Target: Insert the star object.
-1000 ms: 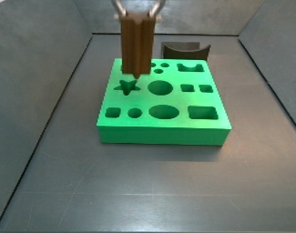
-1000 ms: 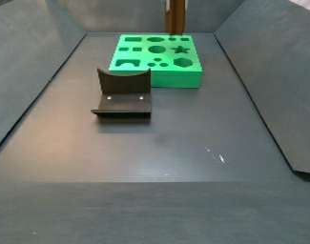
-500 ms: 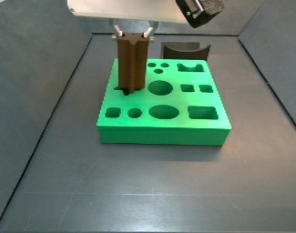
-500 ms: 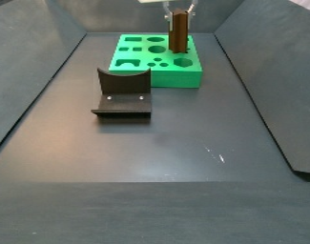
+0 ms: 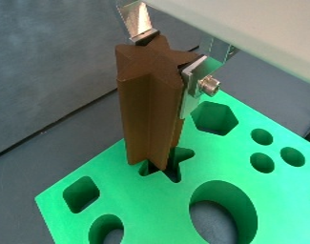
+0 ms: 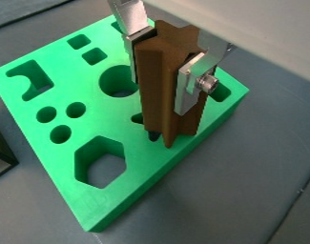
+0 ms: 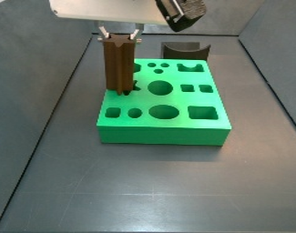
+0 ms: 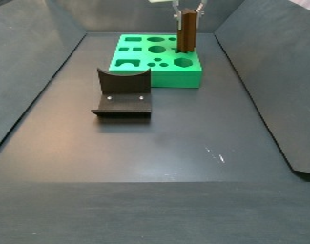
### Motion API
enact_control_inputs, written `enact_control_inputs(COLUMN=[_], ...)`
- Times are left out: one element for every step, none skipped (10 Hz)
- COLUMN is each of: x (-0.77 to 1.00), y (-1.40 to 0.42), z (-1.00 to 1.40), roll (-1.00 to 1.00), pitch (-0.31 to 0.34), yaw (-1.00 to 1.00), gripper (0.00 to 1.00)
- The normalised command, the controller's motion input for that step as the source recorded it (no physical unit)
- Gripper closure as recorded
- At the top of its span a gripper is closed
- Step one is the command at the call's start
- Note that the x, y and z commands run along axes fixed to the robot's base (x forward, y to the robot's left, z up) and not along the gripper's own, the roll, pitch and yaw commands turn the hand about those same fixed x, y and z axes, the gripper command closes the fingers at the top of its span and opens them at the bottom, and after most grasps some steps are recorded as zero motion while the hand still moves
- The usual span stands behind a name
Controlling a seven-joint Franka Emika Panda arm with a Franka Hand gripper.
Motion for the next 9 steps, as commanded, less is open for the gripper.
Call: enact_control_inputs(x=[0.50,0.47,0.29,0.08,0.07,0.00,-0.16,-0.39,-0.48], y=[0.19,0.20,0.07,-0.08,-0.15,-0.11,0.00,0.09,0.16], z=[-0.81,-0.85,-0.93,-0.86,-0.71,-0.69,-0.63,-0.53,-0.46], roll=[-0.04,-0.03,-0.03,-0.06,-0.10,-0.07,-0.04,0.00,0.00], pitch=[0.087,0.090,0.014,-0.014,-0.036,-0.017,0.000,0.000,0.000], yaw=[-0.02,0.00,0.00,-0.03,-0.15,-0.20,-0.19,-0.06,-0.06], gripper=[1.00,1.00,1.00,1.00,1.00,1.00,1.00,1.00,1.00])
